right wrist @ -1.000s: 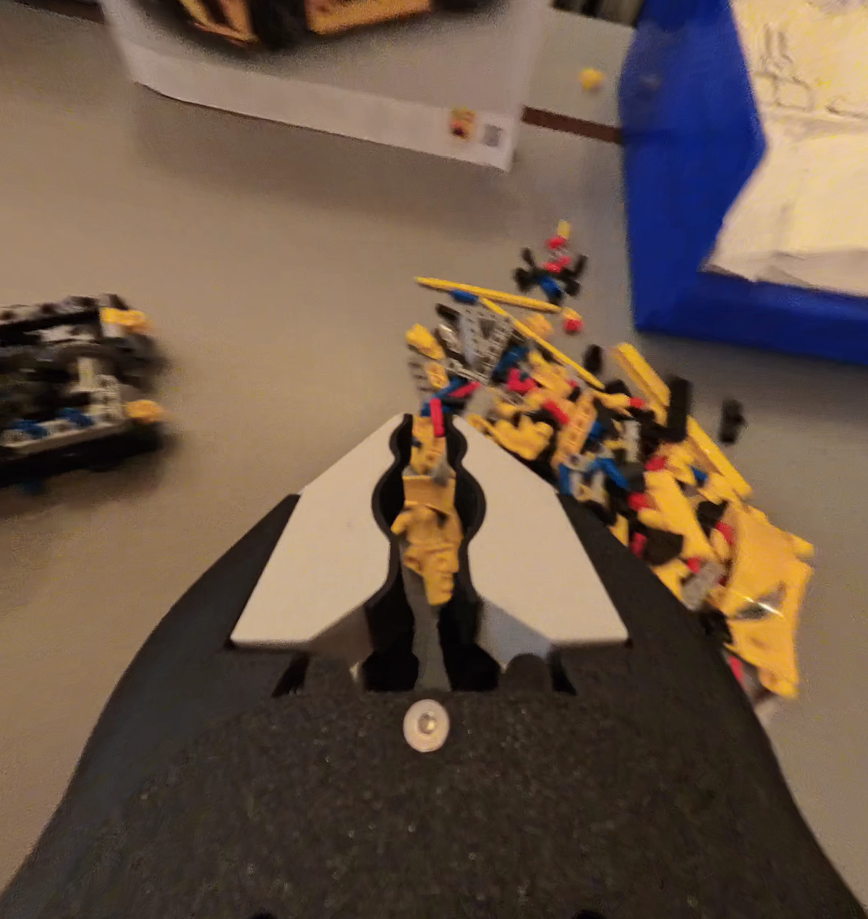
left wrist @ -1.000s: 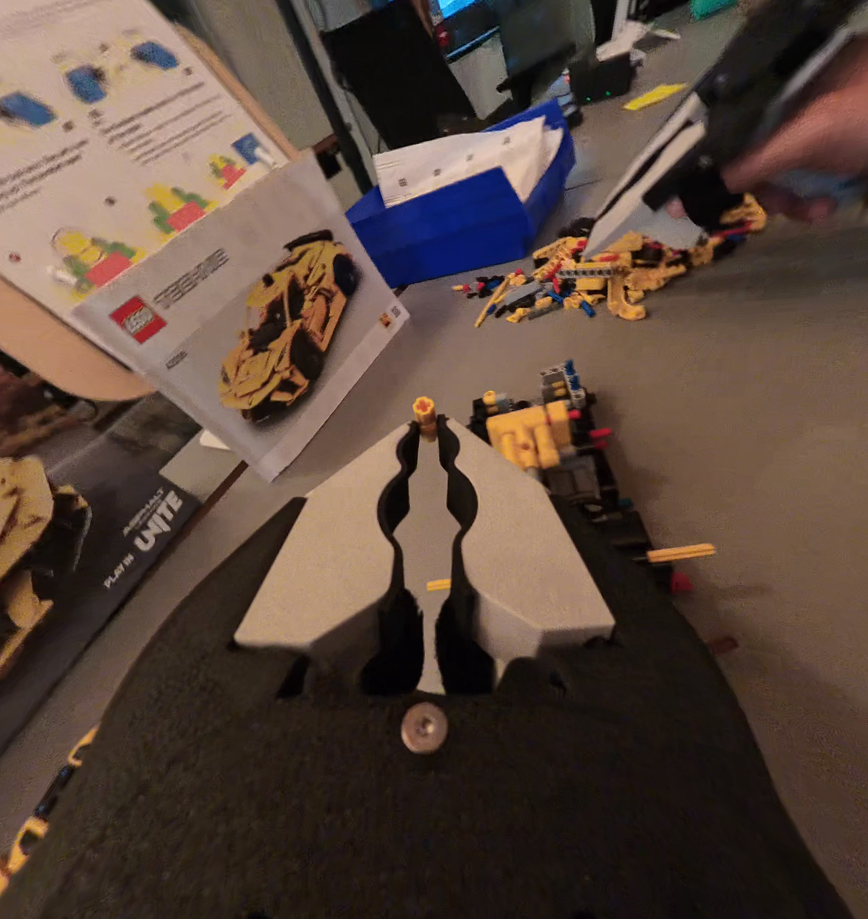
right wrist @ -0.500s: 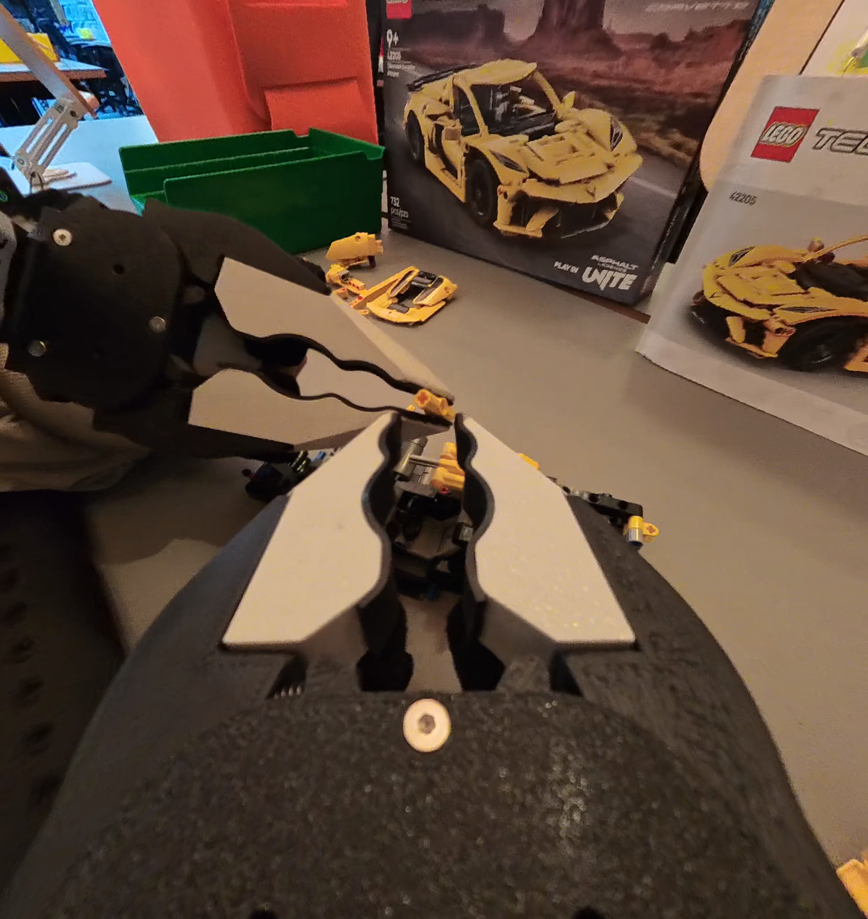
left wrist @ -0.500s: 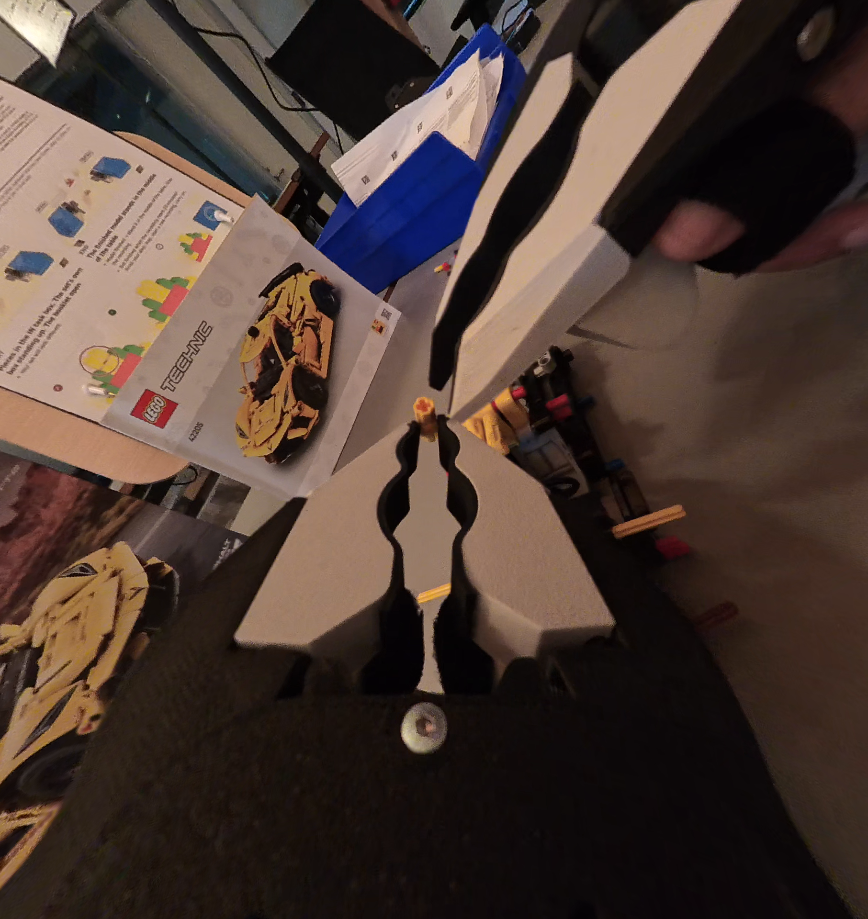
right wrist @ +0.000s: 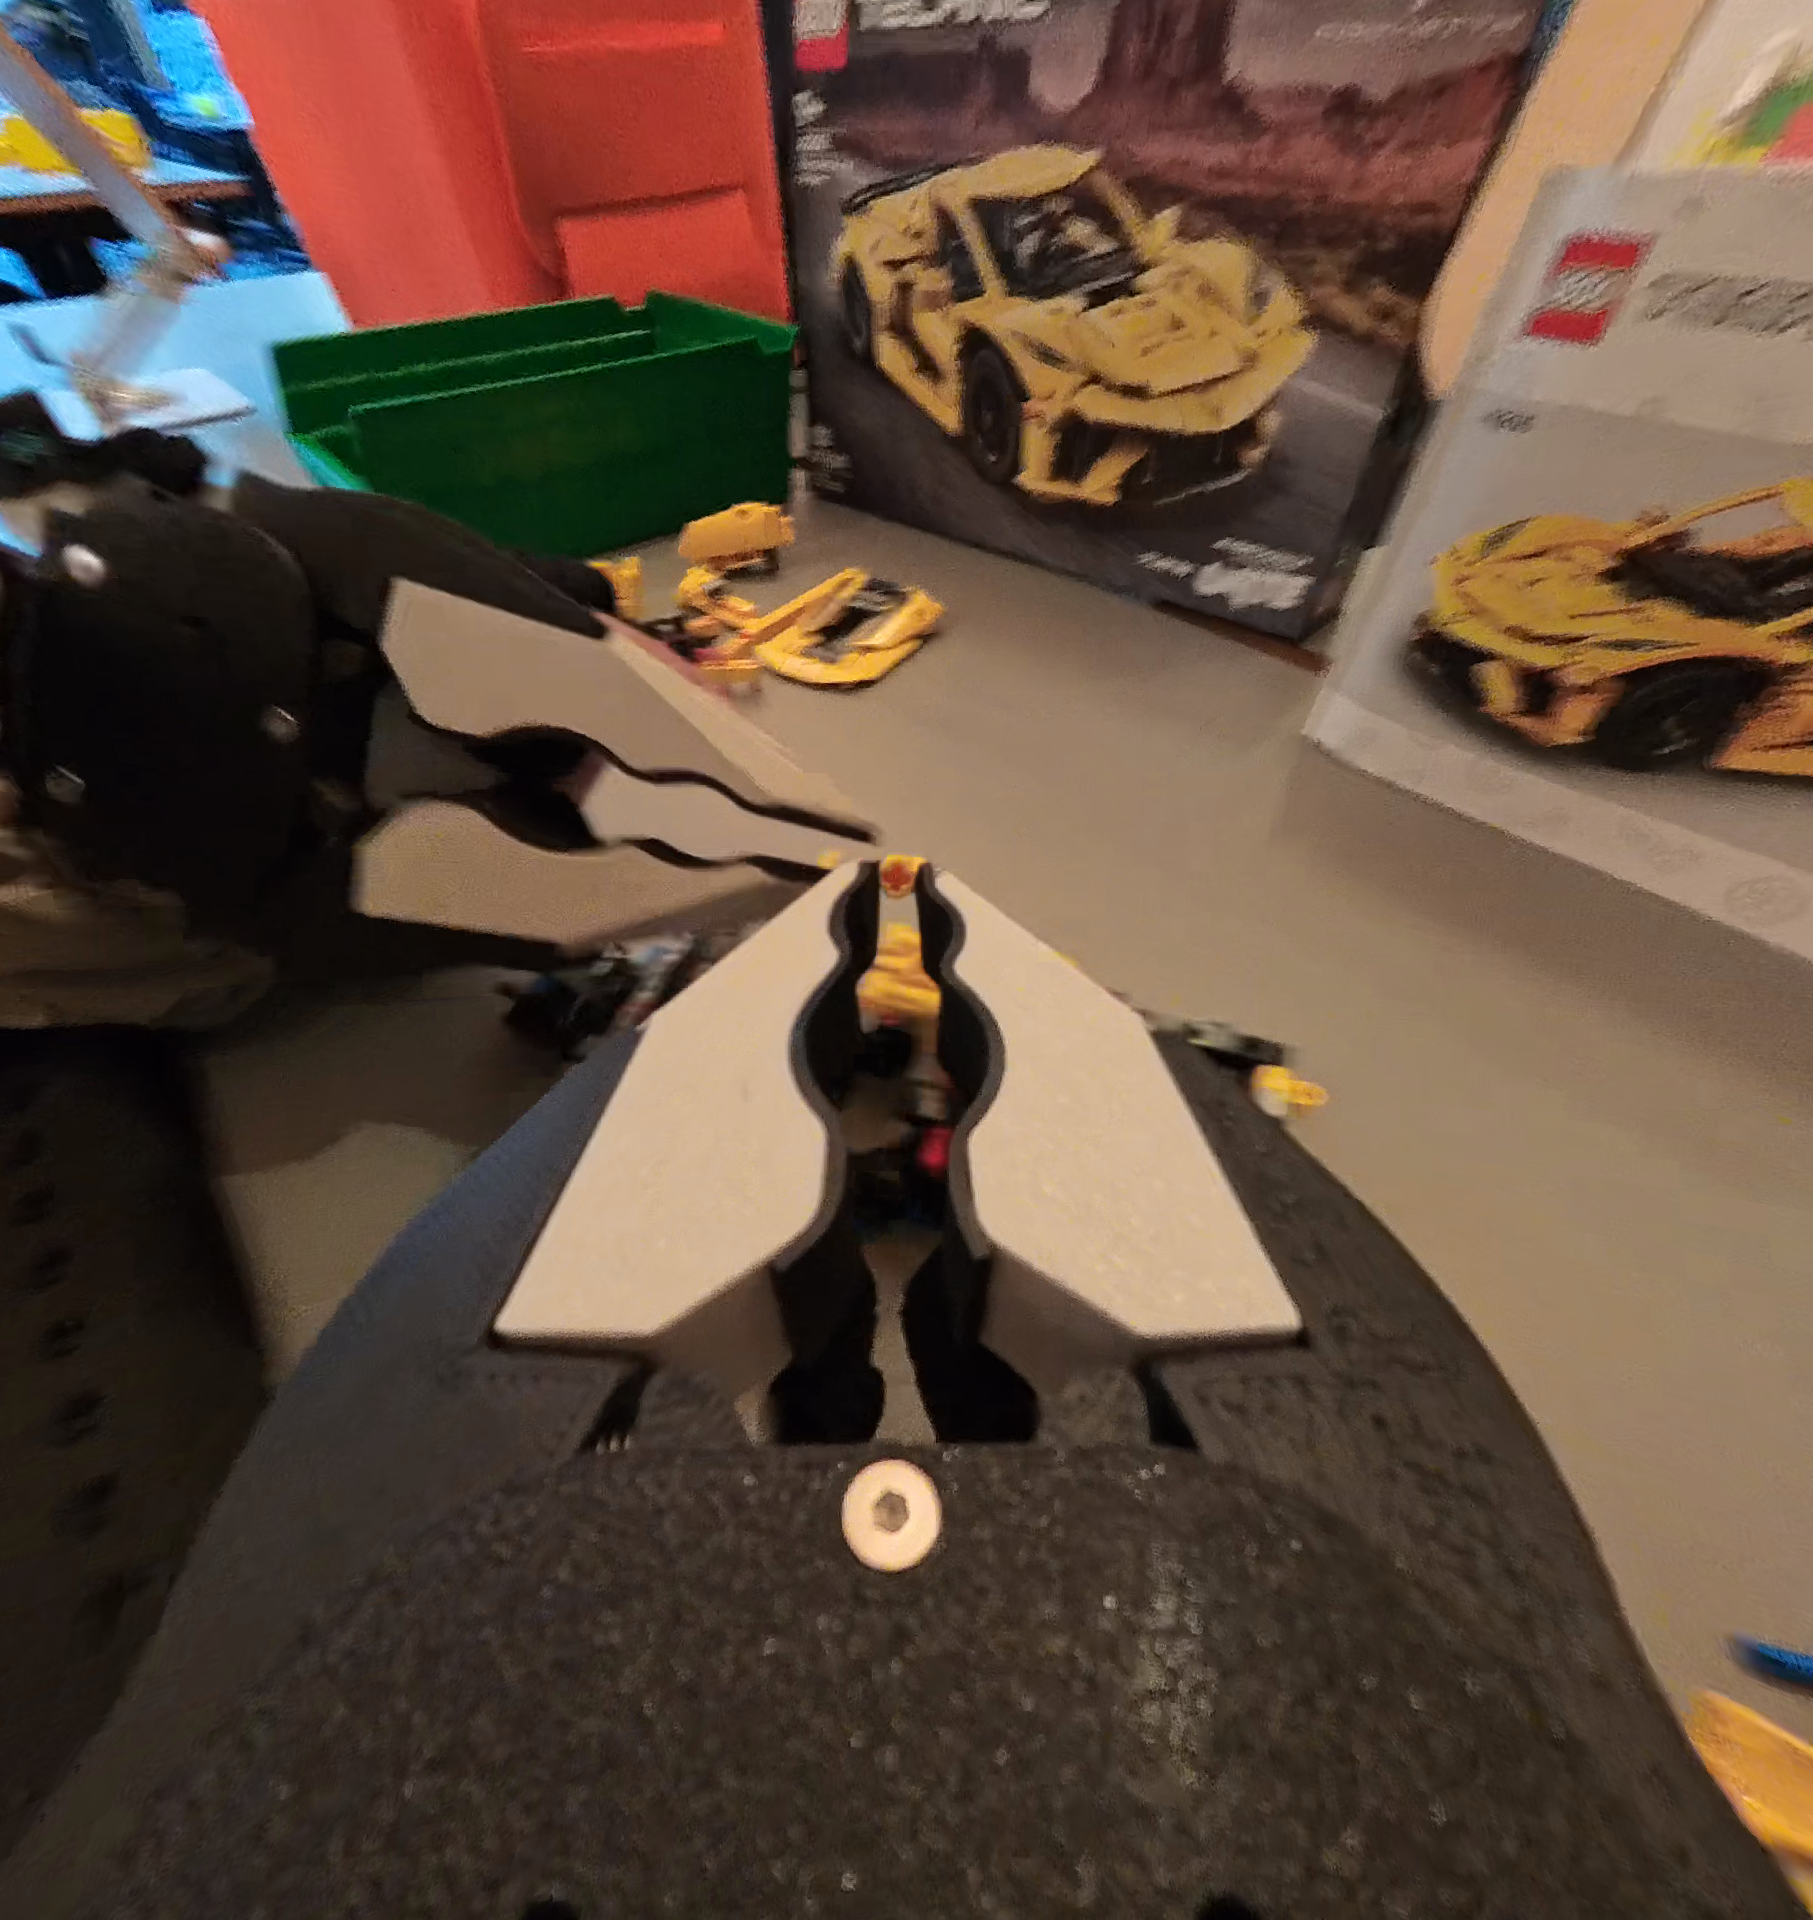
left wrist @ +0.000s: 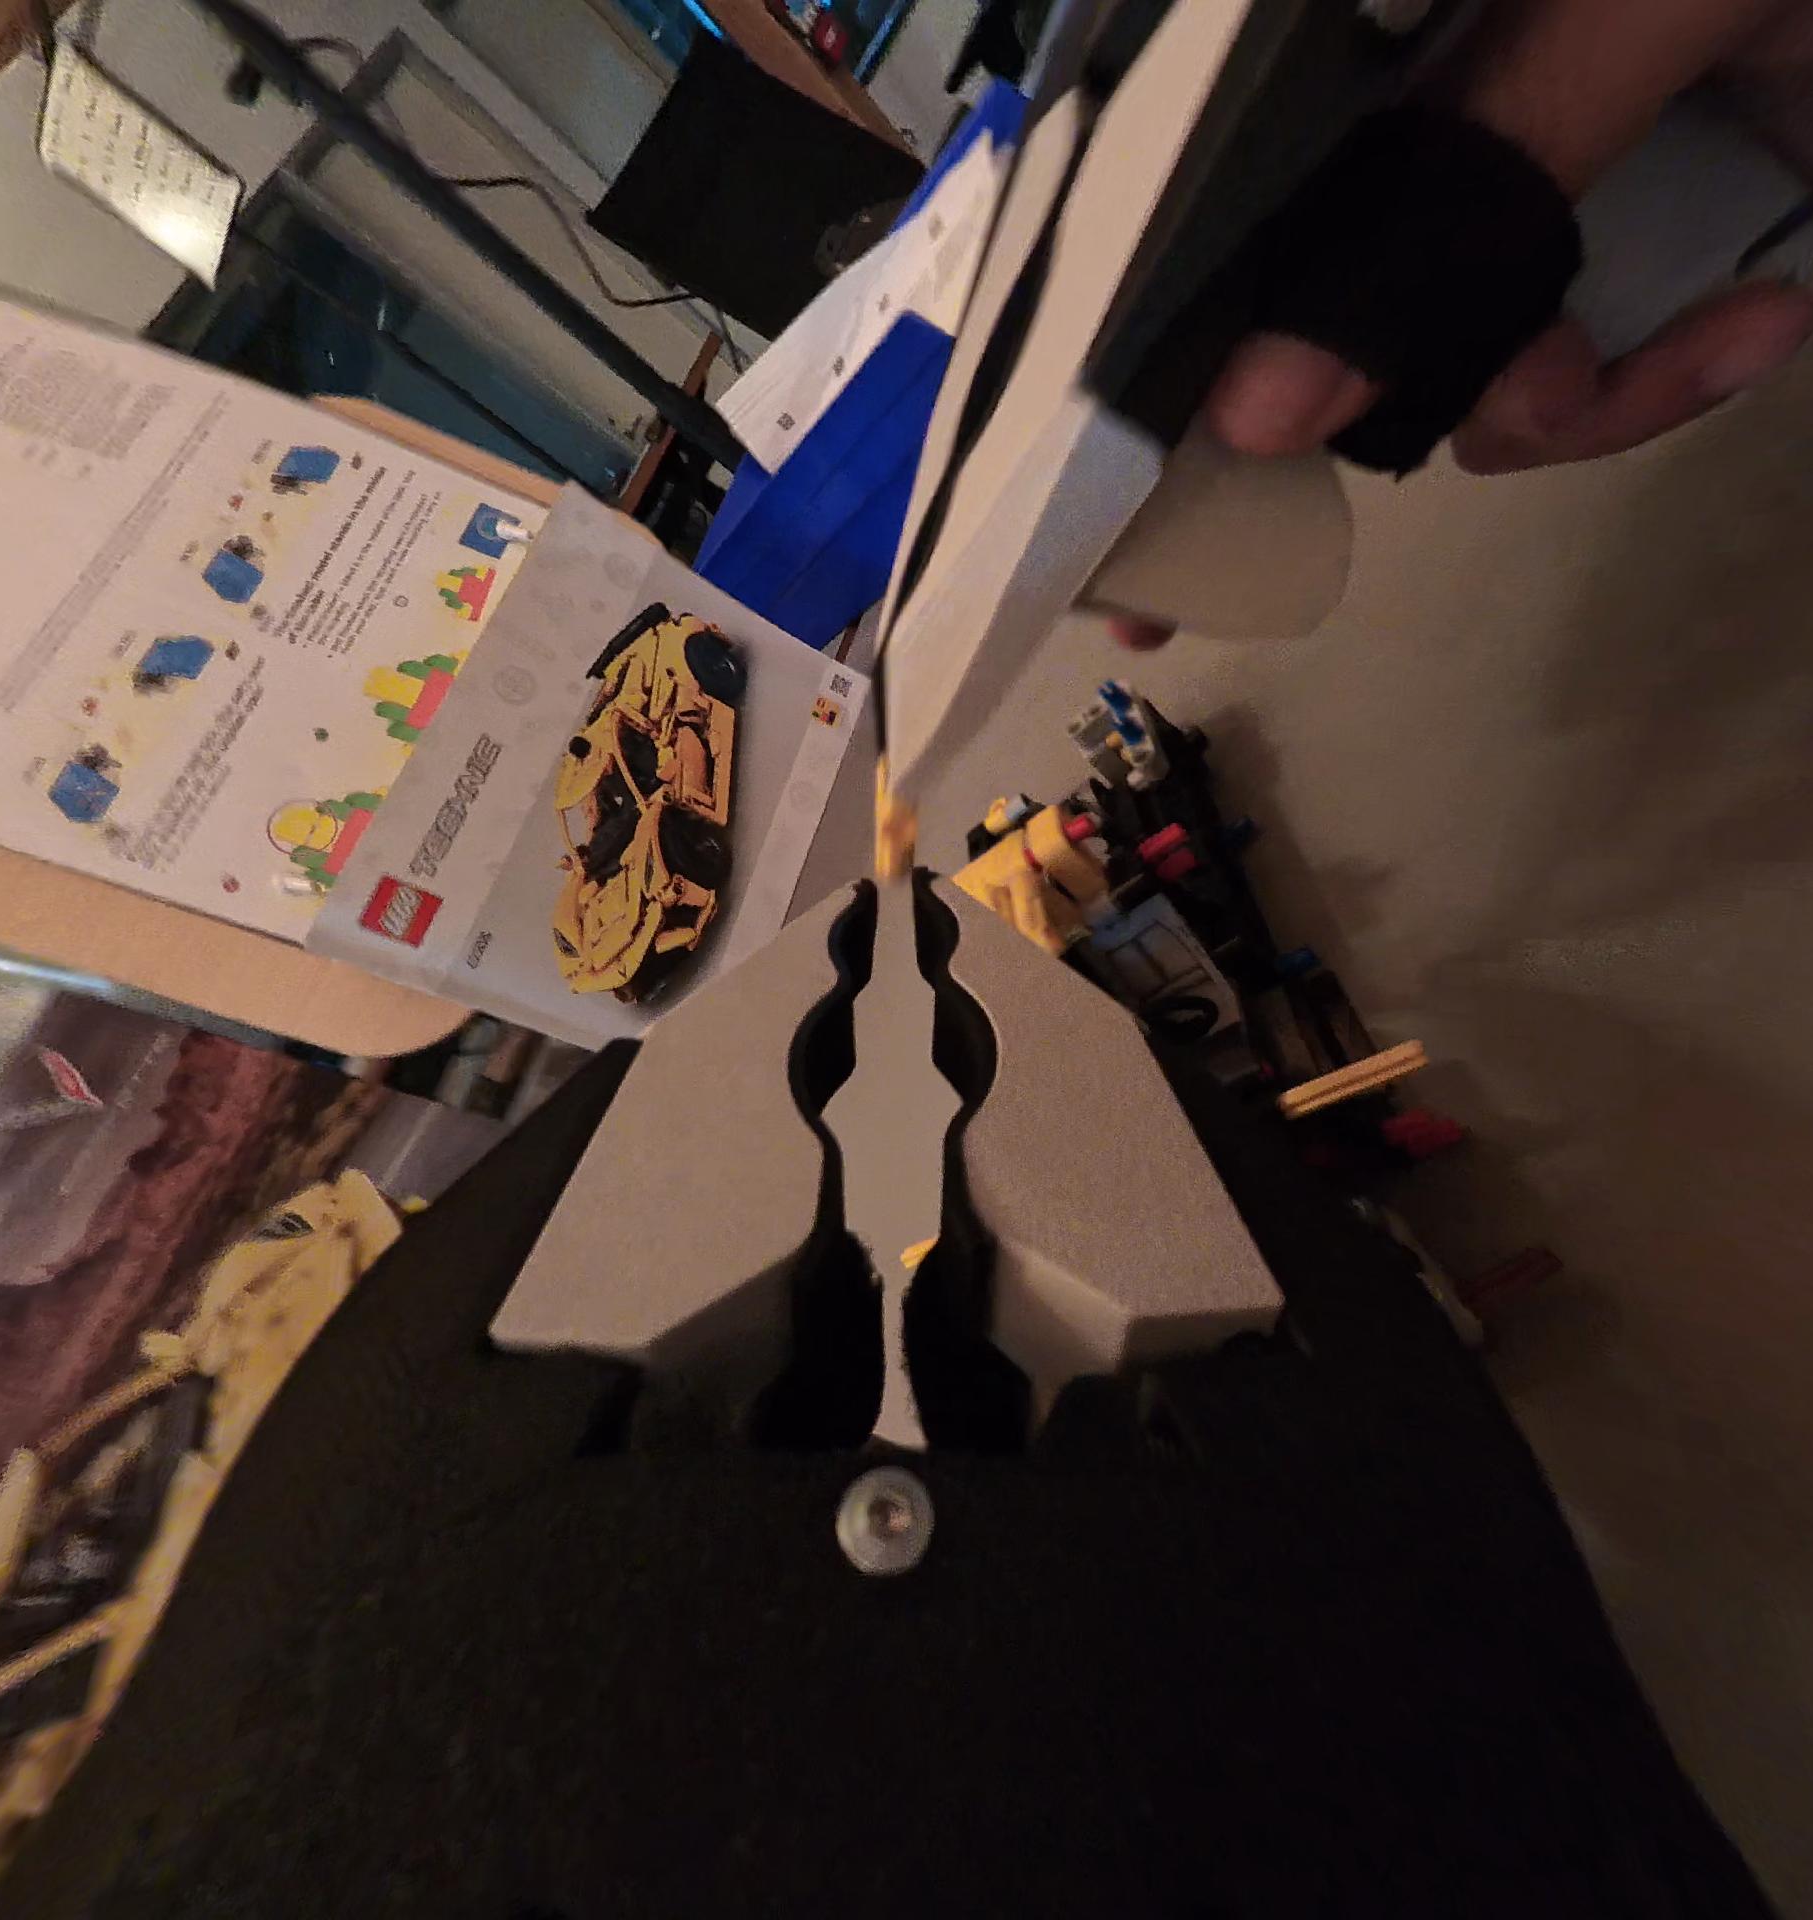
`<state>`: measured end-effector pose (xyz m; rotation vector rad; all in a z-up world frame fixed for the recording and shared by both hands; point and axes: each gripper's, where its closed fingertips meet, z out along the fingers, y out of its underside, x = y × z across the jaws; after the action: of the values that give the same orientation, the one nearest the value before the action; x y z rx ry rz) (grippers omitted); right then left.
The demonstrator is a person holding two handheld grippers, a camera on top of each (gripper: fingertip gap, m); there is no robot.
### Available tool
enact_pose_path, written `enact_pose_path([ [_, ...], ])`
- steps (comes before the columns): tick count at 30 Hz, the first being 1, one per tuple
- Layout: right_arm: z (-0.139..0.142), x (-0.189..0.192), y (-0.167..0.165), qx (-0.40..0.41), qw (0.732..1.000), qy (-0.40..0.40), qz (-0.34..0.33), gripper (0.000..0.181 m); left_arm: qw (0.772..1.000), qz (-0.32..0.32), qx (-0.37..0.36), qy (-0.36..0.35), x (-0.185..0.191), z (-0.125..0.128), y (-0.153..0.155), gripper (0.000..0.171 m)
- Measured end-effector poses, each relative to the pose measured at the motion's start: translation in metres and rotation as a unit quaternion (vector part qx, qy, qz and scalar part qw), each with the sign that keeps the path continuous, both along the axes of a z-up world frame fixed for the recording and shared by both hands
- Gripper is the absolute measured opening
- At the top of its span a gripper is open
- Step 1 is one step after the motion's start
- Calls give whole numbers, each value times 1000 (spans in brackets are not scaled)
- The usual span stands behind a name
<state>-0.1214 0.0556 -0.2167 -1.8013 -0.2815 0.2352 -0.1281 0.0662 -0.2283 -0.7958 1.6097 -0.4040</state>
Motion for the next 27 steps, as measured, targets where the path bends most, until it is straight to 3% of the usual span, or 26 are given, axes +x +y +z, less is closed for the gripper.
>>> enact_pose_path([
  [3, 2, 77, -9, -39, 993, -65, -94, 6, 984, 9, -176, 30, -11, -6, 26, 14],
  [6, -13, 185, -41, -111, 962, -103, -226, 6, 936, -38, -335, 99, -22, -25, 25, 24],
  [9, -45, 241, -73, -186, 937, -92, -281, 7, 926, -75, -350, 120, -25, -29, 12, 24],
  [13, -64, 253, -79, -208, 926, -115, -292, 9, 928, -78, -337, 137, -17, -35, -5, 23],
  [15, -58, 249, -72, -193, 925, -116, -305, 24, 937, -62, -320, 125, -11, -35, -5, 16],
  [17, -41, 219, -55, -159, 944, -99, -271, 35, 942, -52, -309, 121, -7, -37, -3, 11],
  [20, -23, 119, -19, -94, 985, -41, -140, 46, 945, -48, -301, 117, -5, -39, -1, 6],
  [23, -36, 31, 1, -89, 995, -22, -44, 53, 947, -49, -298, 107, -5, -37, 0, 5],
  [27, -57, 9, 12, -105, 992, -46, -50, 51, 949, -44, -293, 106, -4, -37, 0, 4],
])
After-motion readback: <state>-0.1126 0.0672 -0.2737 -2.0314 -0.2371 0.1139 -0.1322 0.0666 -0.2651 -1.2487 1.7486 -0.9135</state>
